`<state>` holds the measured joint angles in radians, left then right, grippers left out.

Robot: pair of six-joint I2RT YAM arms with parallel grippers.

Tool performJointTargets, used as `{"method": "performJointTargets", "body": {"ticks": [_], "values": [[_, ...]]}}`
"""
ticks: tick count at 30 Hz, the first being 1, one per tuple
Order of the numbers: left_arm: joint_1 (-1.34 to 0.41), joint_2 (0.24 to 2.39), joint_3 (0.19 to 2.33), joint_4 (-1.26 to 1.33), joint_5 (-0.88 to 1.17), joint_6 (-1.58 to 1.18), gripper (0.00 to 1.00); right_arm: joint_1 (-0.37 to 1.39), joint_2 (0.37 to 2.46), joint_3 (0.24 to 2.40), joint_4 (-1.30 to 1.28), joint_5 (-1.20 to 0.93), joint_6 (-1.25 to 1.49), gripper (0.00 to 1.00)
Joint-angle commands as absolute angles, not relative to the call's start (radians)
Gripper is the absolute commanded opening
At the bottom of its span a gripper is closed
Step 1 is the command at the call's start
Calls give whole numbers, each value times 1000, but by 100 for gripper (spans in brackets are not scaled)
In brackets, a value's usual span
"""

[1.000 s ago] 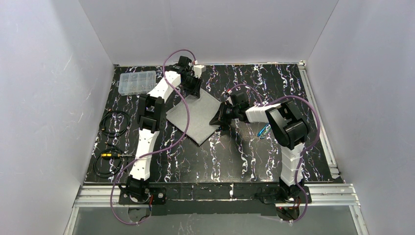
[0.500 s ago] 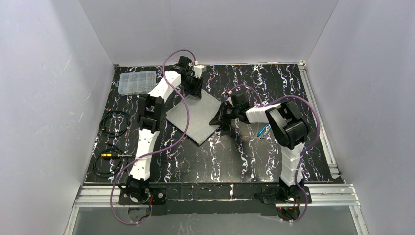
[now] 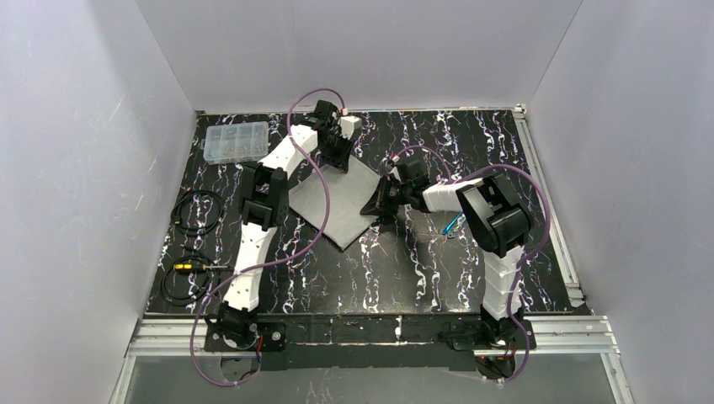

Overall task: Fold the napkin into a case and place the utensils inside
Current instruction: Smooth out the square-folded napkin at the center of the board.

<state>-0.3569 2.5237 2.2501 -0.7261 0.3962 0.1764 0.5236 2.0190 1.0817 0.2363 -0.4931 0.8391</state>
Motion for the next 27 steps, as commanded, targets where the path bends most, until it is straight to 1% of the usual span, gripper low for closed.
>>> {"method": "performJointTargets", "body": {"ticks": [1,2,8,17,23,27], "values": [[-392,2480,2214,-773,345,215,4,519,2043,1068,268,-497,844,6],[-396,2482,2220,-783,347,220,0,519,2045,1070,269,-497,844,6],[-402,2431,2196,-806,394,182,0,520,2067,1073,273,-496,843,6],[-424,2225,2022,-749,428,164,0,519,2090,1076,279,-491,839,6],[-468,2150,1931,-718,385,205,0,519,2098,1075,278,-489,838,5],[-476,2125,1910,-701,361,219,0,519,2095,1068,273,-488,835,5]]}}
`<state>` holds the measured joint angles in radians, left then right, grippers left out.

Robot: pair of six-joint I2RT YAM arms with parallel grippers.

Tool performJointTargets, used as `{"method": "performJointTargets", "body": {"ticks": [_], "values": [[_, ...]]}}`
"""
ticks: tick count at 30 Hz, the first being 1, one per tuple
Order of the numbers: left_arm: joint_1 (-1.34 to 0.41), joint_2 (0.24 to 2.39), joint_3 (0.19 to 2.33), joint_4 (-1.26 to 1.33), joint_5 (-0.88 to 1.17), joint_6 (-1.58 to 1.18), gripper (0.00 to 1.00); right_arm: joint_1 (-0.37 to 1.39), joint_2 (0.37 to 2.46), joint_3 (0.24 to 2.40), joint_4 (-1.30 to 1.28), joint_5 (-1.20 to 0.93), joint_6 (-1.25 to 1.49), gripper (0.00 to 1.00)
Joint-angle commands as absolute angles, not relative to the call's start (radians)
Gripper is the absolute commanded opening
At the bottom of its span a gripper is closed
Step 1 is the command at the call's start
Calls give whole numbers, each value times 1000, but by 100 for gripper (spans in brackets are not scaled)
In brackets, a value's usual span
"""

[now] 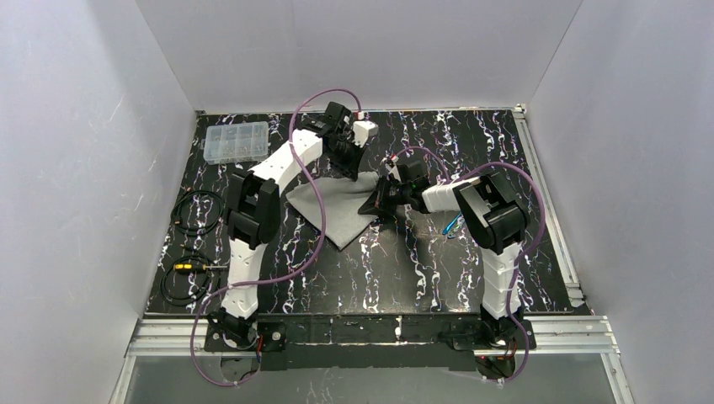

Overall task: Fold the napkin into a case and place the utensils inside
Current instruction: Smooth out the square-folded napkin at the center of the board.

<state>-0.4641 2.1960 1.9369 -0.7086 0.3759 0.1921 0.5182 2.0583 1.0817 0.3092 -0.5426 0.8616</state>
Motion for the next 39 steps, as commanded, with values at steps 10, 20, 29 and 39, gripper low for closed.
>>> {"method": "performJointTargets", "body": {"ticks": [10,20,29,39], "values": [[-451,2078,1850,-685,213,230,47,519,2090,1066,260,-488,831,5],[-313,2035,1832,-590,196,199,59,519,2060,1092,184,-469,790,5],[-223,2051,1754,-768,423,274,58,519,2037,1038,2,-431,689,1],[-205,1923,1662,-725,481,356,56,520,1954,1177,-128,-491,647,6]]}}
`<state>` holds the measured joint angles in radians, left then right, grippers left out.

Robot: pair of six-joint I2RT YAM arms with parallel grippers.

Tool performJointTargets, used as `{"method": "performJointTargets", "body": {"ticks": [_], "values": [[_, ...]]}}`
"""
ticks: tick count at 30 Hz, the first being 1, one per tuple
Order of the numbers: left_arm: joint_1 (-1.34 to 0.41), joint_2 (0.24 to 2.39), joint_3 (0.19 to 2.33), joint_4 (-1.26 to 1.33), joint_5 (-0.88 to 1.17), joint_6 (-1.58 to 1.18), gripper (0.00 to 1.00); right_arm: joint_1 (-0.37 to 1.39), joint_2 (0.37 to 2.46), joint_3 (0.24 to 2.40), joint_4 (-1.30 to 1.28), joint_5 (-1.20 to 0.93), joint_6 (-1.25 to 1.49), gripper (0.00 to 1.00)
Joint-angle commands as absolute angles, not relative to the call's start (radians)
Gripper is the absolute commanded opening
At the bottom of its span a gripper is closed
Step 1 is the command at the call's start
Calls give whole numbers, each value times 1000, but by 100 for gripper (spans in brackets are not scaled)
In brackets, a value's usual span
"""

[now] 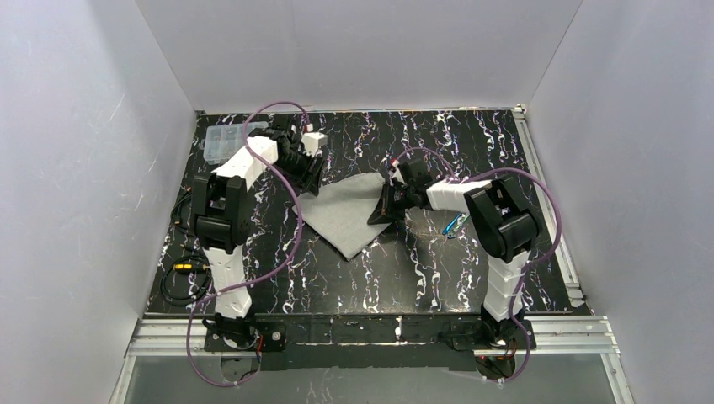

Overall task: Fold the napkin into a case and place the utensils inside
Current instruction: Smooth out the square-folded napkin at the center of the board.

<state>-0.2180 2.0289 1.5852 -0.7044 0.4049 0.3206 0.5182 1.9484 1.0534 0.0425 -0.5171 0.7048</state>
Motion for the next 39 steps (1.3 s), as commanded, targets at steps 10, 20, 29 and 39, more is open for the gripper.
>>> {"method": "performJointTargets", "body": {"ticks": [10,20,29,39], "values": [[-204,1929,1672,-783,564,353,53,501,2154,1763,-351,-424,573,49],[-385,1883,1506,-819,658,575,43,365,2251,1907,-538,-201,469,83],[-436,1928,1415,-721,425,647,40,341,2413,1919,-577,-442,517,83],[-487,1930,1370,-661,299,730,36,364,2451,1872,-501,-702,583,99]]}}
